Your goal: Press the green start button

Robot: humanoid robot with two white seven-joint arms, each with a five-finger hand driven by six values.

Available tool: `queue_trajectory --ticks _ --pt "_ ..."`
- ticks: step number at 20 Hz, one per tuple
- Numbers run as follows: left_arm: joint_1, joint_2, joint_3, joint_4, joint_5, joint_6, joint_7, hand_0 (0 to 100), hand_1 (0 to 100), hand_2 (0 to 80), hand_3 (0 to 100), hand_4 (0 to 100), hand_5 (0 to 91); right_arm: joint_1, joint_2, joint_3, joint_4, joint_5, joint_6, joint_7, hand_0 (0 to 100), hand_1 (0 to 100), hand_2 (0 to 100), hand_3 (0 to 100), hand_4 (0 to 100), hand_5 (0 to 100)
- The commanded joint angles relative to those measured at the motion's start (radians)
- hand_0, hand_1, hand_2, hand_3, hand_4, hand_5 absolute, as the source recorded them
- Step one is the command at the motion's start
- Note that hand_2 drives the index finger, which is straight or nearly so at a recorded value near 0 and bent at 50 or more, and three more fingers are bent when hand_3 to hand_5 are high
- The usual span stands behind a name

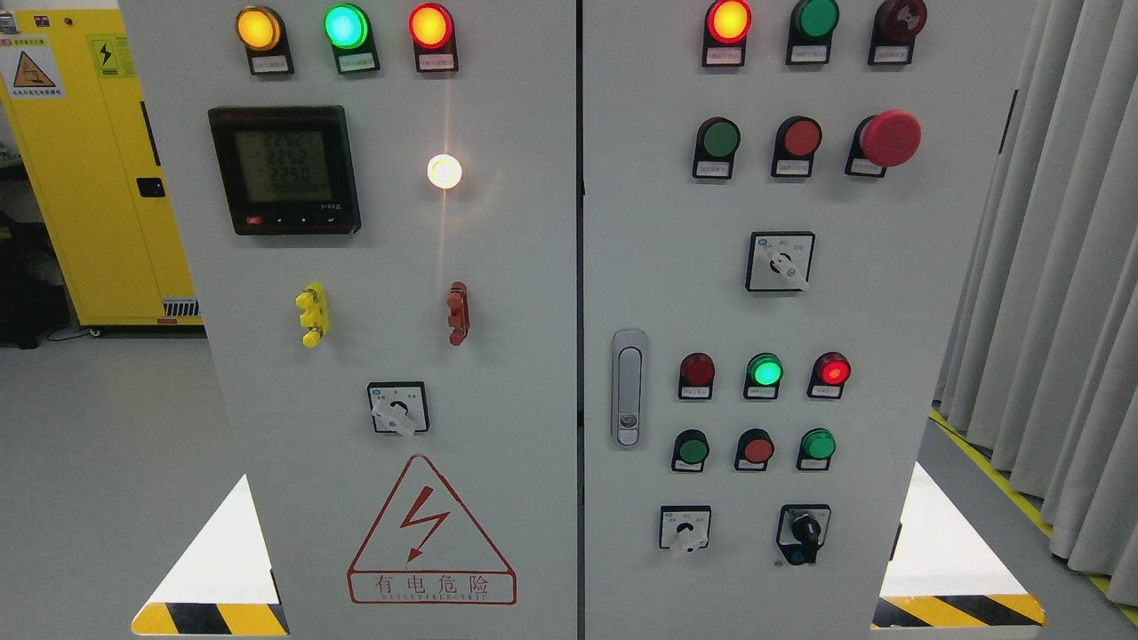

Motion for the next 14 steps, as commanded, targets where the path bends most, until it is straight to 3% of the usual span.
queue_trajectory --ticks 1,3,4,5,10,14 --pt "-0.005 -0.015 0.002 -0.018 0.000 0.000 0.000 12 56 0.0 0 0 0.0 0.025 0.026 0.029 -0.270 0.016 -0.140 0.015 14 39 0 0 0 0" --pt "-0.005 -0.026 0.000 -0.020 0.000 0.000 0.000 12 56 0.0 0 0 0.0 0.026 0.018 0.018 -0.337 0.013 -0.157 0.056 13 40 0 0 0 0" --pt "-0.005 -0.035 0.002 -0.018 0.000 -0.001 0.000 12 56 0.0 0 0 0.0 0.028 0.018 0.014 -0.381 0.010 -0.158 0.077 14 42 0 0 10 0" --pt "-0.005 -0.041 0.002 -0.018 0.000 0.000 0.000 12 56 0.0 0 0 0.0 0.036 0.018 0.011 -0.427 0.010 -0.160 0.090 14 43 0 2 11 3" --pt "-0.005 -0.060 0.000 -0.020 0.000 0.000 0.000 12 56 0.0 0 0 0.0 0.088 0.014 0.018 -0.680 0.011 -0.170 0.094 17 44 0 13 19 11" --pt "-0.005 -0.070 0.000 -0.021 0.000 0.000 0.000 12 56 0.0 0 0 0.0 0.076 0.002 0.014 -0.783 0.026 -0.272 0.098 18 44 0 24 30 22"
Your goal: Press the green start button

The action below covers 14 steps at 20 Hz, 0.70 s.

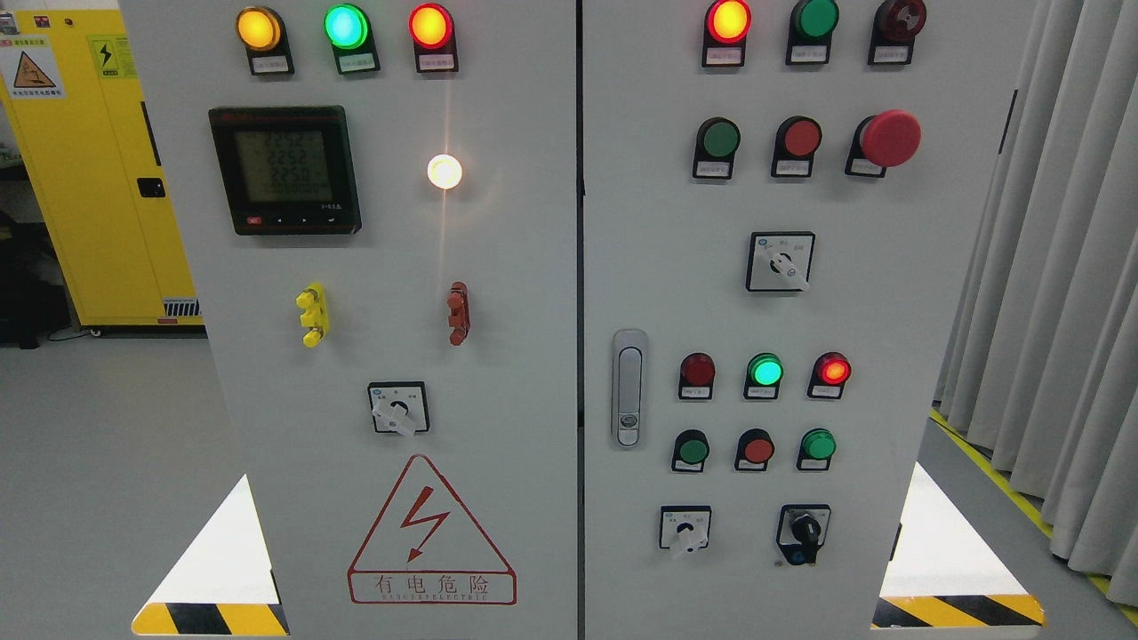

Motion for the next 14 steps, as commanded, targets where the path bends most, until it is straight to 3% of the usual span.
queue_trajectory --ticks 1,2,3,5,8,10,14 --pt "-0.005 -0.035 0.000 -0.023 0.000 0.000 0.000 12 56 0.0 0 0 0.0 0.013 -0.007 0.002 -0.407 0.016 -0.046 0.002 18 46 0 29 37 29" --pt "-0.005 -0.036 0.000 -0.023 0.000 0.000 0.000 12 56 0.0 0 0 0.0 0.010 -0.009 0.001 -0.443 0.037 -0.046 0.002 17 47 0 30 37 30" --pt "-0.005 -0.044 0.000 -0.021 0.000 0.000 0.000 12 56 0.0 0 0 0.0 0.005 -0.007 0.001 -0.473 0.065 -0.049 0.002 16 53 0 44 50 42" --pt "-0.003 -0.053 0.000 -0.021 0.000 0.000 0.000 12 56 0.0 0 0 0.0 -0.030 -0.007 -0.020 -0.523 0.121 -0.055 0.002 19 58 0 62 70 62" --pt "-0.005 -0.064 0.000 -0.023 0.000 0.000 0.000 12 56 0.0 0 0 0.0 -0.108 -0.004 -0.034 -0.545 0.247 -0.070 0.001 19 64 0 76 83 76" --pt "-0.003 -0.067 0.000 -0.026 0.000 0.000 0.000 12 56 0.0 0 0 0.0 -0.139 -0.001 -0.051 -0.577 0.313 -0.098 -0.001 13 67 0 80 87 84" --pt "-0.005 -0.067 -0.002 -0.026 -0.002 0.000 0.000 12 56 0.0 0 0 0.0 -0.167 -0.004 -0.068 -0.686 0.398 -0.103 -0.001 10 67 0 81 87 88"
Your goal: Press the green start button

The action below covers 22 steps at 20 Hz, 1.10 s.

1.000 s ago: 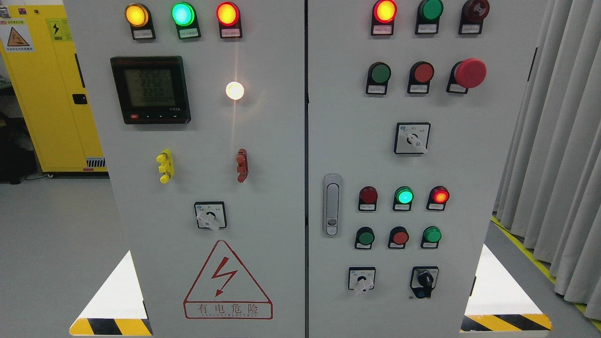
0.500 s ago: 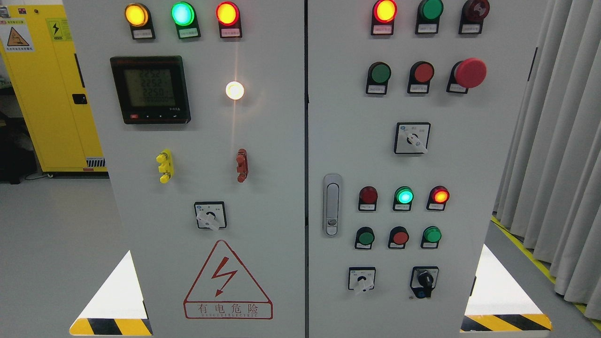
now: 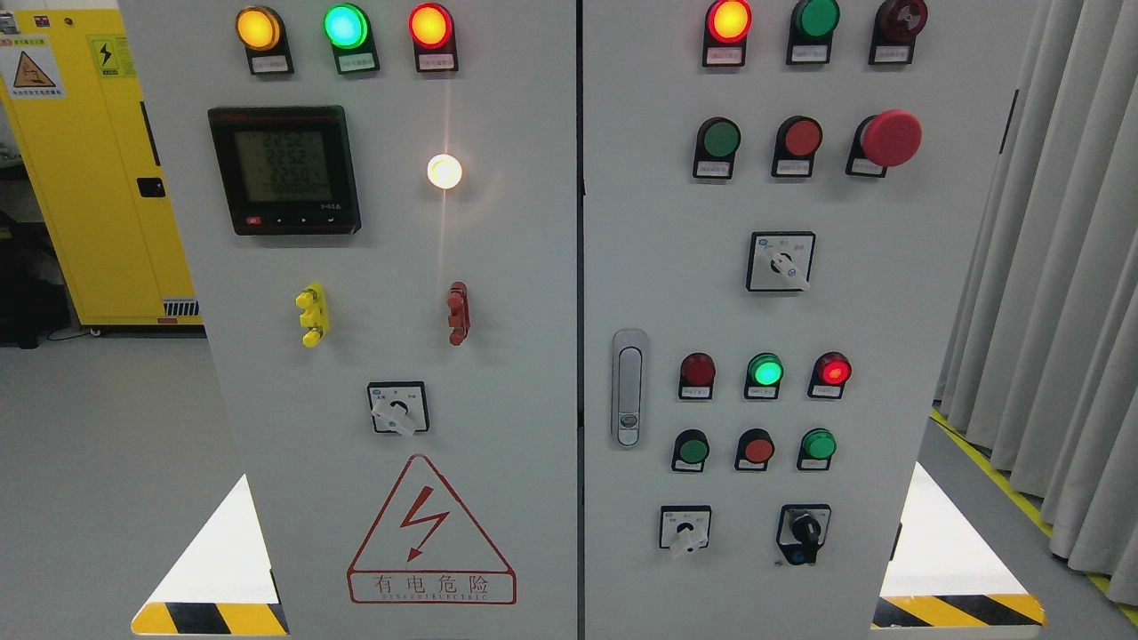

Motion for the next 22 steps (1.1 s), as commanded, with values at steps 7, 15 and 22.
queue_trajectory --ticks 7,15,22 --pt "-0.003 -0.024 -0.003 -0.028 -0.001 0.000 0.000 12 56 0.0 0 0 0.0 -0.202 -0.006 -0.115 -0.337 0.337 -0.009 -0.019 19 67 0 83 85 95" --pt "-0.003 -0.024 -0.003 -0.028 -0.001 0.000 0.000 12 56 0.0 0 0 0.0 -0.367 -0.010 -0.109 -0.393 0.510 -0.003 -0.016 27 69 0 84 83 97" --pt "-0.003 -0.024 -0.003 -0.028 -0.001 0.000 0.000 12 56 0.0 0 0 0.0 -0.442 -0.009 -0.113 -0.403 0.639 0.012 -0.019 39 72 0 87 84 98"
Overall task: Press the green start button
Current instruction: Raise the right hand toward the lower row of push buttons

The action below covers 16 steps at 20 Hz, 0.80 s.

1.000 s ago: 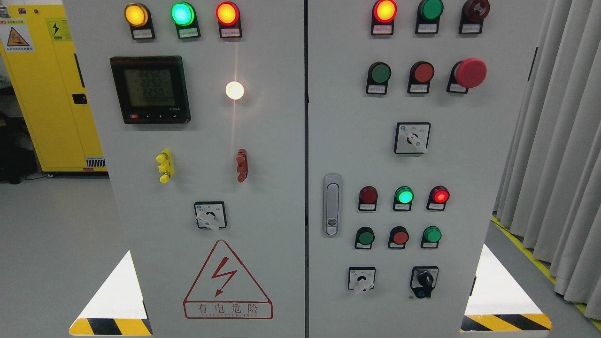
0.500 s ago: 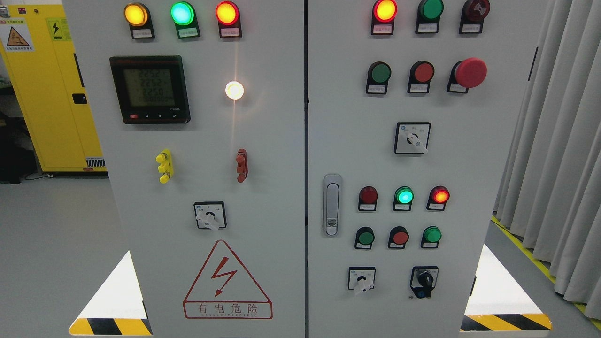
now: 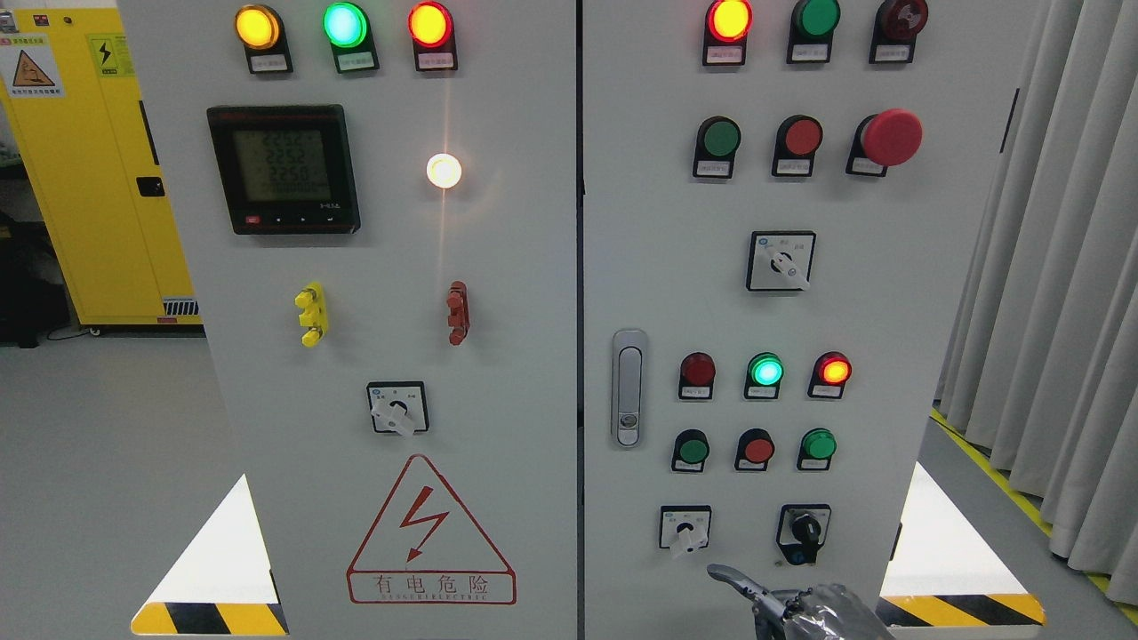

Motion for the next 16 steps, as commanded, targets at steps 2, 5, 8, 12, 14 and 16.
queue_trajectory --ticks 2,5,8,12,14,16 --pt "-0.005 -0.004 -0.001 -0.028 0.000 0.000 0.000 12 56 0.0 0 0 0.0 -0.090 -0.003 -0.014 -0.073 0.114 0.035 -0.001 47 73 0 87 85 100" --pt "-0.005 -0.004 -0.001 -0.028 0.000 0.000 0.000 12 56 0.0 0 0 0.0 -0.114 -0.003 -0.010 -0.064 0.148 0.071 -0.001 55 73 0 87 86 100" --pt "-0.003 -0.004 -0.001 -0.028 0.000 0.000 0.000 12 56 0.0 0 0 0.0 -0.143 -0.003 -0.004 -0.044 0.169 0.085 -0.001 61 74 0 88 86 100" --pt "-0.003 -0.004 -0.001 -0.028 0.000 0.000 0.000 12 56 0.0 0 0 0.0 -0.149 -0.003 0.013 -0.041 0.177 0.104 -0.001 70 74 0 88 86 100" --pt "-0.003 -0.004 -0.001 -0.028 0.000 -0.002 0.000 12 56 0.0 0 0 0.0 -0.151 -0.003 0.018 -0.042 0.177 0.104 -0.001 72 74 0 88 86 100" --pt "-0.005 -0.004 -0.001 -0.028 0.000 0.000 0.000 12 56 0.0 0 0 0.0 -0.162 -0.003 0.027 -0.044 0.177 0.104 -0.001 73 74 0 88 86 100"
